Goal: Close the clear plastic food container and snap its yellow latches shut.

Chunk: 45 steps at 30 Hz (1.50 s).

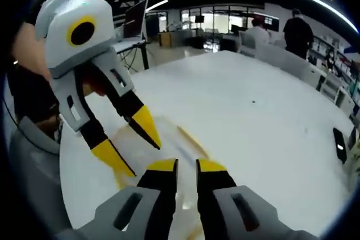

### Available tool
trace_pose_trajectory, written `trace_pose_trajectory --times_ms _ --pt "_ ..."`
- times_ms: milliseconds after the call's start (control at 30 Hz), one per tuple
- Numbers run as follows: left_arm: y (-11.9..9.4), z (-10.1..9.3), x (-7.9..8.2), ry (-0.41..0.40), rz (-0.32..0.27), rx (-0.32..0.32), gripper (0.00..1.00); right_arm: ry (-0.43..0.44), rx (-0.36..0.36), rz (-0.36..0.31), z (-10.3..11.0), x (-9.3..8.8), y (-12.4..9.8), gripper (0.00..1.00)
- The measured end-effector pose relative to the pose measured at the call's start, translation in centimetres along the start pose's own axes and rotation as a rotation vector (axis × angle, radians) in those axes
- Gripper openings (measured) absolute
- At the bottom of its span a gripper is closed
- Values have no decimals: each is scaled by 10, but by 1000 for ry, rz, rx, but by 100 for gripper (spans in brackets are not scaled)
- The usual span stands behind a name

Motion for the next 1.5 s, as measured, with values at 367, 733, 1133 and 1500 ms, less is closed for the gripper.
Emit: trace_pose_trajectory --times_ms 367,733,1133,1500 --pt "-1 -15 1 63 -12 -20 20 -30 8 4 -1 6 6 11" --pt "-1 -27 -3 149 -13 -32 27 -44 29 7 -5 14 12 15" --pt "2 -34 -10 234 1 -32 31 -15 79 55 -11 13 18 23" --pt "4 -32 -9 261 -10 -19 32 -9 148 97 -20 21 19 24"
Point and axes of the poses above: the point that each gripper's makers call its tool centre point, and the gripper's own axes: y roughly forward along the fingers, z roughly to its left, x roughly out of its top, the point moved 3 cm from there along -y, roughly backward along the fingers, and after that the axes turned 13 degrees about x, right-handed, at the moved point
